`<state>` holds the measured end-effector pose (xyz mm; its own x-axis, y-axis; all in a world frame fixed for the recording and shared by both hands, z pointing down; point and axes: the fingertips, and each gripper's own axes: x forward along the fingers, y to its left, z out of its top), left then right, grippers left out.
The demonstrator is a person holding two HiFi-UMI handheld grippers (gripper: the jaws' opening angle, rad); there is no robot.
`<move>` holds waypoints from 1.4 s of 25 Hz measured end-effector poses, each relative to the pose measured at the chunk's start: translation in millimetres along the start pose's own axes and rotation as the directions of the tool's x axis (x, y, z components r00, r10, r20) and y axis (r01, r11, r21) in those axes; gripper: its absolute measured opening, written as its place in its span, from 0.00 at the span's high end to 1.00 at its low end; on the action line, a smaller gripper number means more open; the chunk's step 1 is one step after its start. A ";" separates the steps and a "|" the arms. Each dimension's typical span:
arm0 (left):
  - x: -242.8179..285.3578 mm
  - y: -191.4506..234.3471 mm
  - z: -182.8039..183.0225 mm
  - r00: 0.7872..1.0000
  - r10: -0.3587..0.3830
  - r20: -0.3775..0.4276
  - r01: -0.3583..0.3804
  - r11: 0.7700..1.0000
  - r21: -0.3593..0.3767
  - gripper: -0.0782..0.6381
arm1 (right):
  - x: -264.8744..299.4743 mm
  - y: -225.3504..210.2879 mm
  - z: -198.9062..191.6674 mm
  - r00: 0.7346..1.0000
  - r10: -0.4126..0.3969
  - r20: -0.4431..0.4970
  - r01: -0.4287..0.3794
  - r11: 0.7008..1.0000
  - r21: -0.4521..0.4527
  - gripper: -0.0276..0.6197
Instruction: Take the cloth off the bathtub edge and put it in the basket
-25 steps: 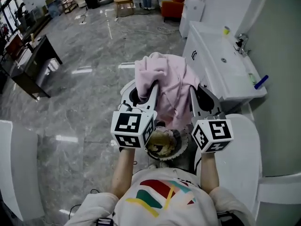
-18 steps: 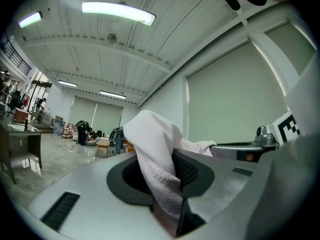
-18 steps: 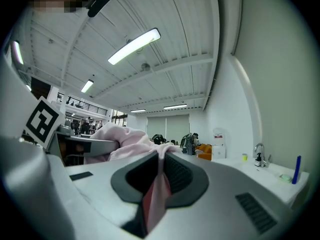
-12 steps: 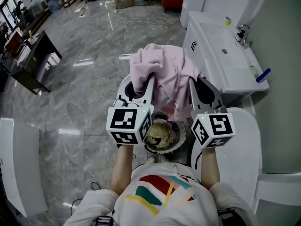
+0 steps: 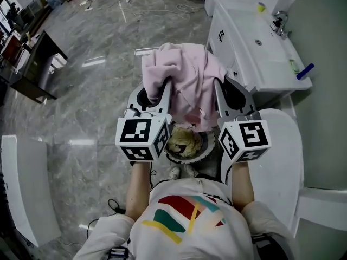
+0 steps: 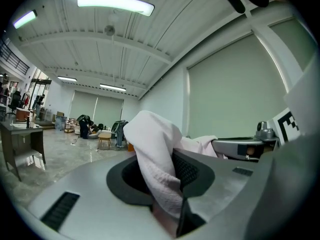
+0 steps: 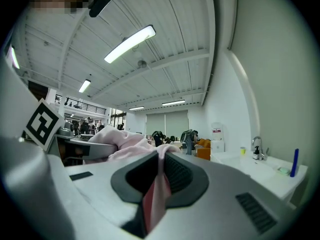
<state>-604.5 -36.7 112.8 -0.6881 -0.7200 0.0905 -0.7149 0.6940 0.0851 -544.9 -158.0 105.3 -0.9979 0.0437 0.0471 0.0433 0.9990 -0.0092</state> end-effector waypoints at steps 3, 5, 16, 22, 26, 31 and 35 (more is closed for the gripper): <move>-0.3 0.6 -19.0 0.999 0.001 -0.050 -0.002 1.000 -0.011 0.73 | -1.9 -1.7 -18.2 0.999 0.002 -0.042 -0.001 1.000 0.021 0.88; -0.3 2.5 -32.6 0.996 0.003 -0.084 -0.004 1.000 -0.011 0.73 | -2.3 -2.7 -31.4 0.997 -0.002 -0.076 0.003 1.000 0.019 0.88; 8.8 4.1 -115.8 0.960 0.001 -0.279 -0.011 0.999 -0.032 0.73 | -9.4 -16.9 -102.8 0.969 -0.018 -0.245 0.023 1.000 0.017 0.88; 10.7 -9.9 -167.8 0.918 -0.024 -0.395 0.008 0.999 -0.042 0.73 | -13.2 -21.5 -169.1 0.933 -0.024 -0.358 0.028 1.000 0.006 0.88; 9.4 -13.8 -203.4 0.889 -0.016 -0.458 0.005 1.000 -0.024 0.73 | -21.7 -22.1 -207.5 0.902 -0.030 -0.430 0.041 0.999 0.016 0.89; 5.8 -12.9 -245.8 0.855 0.004 -0.518 -0.027 0.999 -0.037 0.73 | -28.0 -17.8 -244.4 0.874 -0.024 -0.485 0.033 0.999 0.011 0.89; 2.8 -11.4 -278.6 0.816 0.011 -0.578 -0.032 0.999 -0.028 0.73 | -33.6 -13.9 -273.9 0.840 -0.019 -0.542 0.027 1.000 0.007 0.89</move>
<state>-563.6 -44.9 388.5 -0.4970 -0.5763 0.6487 -0.6885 0.7169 0.1095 -499.0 -171.4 377.4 -0.8138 0.0218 0.5808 0.0158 0.9998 -0.0153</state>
